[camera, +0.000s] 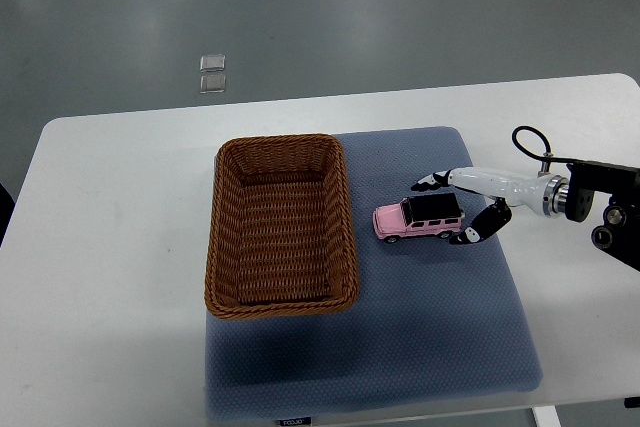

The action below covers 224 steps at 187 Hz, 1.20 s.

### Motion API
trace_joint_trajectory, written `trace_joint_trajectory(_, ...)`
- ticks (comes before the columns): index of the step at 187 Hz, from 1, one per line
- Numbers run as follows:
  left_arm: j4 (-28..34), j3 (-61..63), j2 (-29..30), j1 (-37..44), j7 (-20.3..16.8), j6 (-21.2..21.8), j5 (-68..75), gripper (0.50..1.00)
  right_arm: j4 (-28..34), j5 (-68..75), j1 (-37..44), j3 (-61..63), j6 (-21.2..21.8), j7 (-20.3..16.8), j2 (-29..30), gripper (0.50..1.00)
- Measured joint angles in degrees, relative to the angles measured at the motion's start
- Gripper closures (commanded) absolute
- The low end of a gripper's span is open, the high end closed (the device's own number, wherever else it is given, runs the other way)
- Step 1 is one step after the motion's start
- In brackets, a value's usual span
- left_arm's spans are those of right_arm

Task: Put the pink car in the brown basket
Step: 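Lower the right hand over the pink car and close fingers around it, then lift the pink car with the right hand and carry it over the basket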

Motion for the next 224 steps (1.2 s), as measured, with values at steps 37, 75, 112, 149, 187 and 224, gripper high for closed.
trace_joint_trajectory(37, 0.03, 0.0, 0.0, 0.0, 0.0, 0.0, 0.0, 0.5, -0.33, -0.01, 0.0, -0.09, -1.01, 0.18, -0.01, 0.773)
trace_joint_trajectory(75, 0.32, -0.03, 0.0, 0.0, 0.0, 0.0, -0.04, 0.5, -0.52, -0.01, 0.05, -0.1, -1.18, 0.54, -0.02, 0.893)
trace_joint_trajectory(112, 0.35, -0.05, 0.0, 0.0, 0.0, -0.01, -0.08, 0.5, -0.62, 0.16, 0.05, 0.19, -4.17, 2.13, -0.1, 0.961)
trace_joint_trajectory(149, 0.27, -0.03, 0.0, 0.0, 0.0, -0.02, -0.08, 0.5, -0.61, 0.85, 0.05, 0.83, -7.42, 3.95, -0.66, 0.969)
trace_joint_trajectory(187, 0.27, -0.08, 0.0, 0.0, 0.0, -0.02, -0.09, 0.5, -0.55, 2.3, 1.59, 1.32, -8.31, 4.23, -0.34, 0.963)
trace_joint_trajectory(224, 0.27, -0.09, 0.0, 0.0, 0.0, 0.01, -0.09, 0.5, -0.95, 5.03, 6.07, 0.81, -7.82, 4.22, 0.65, 0.938)
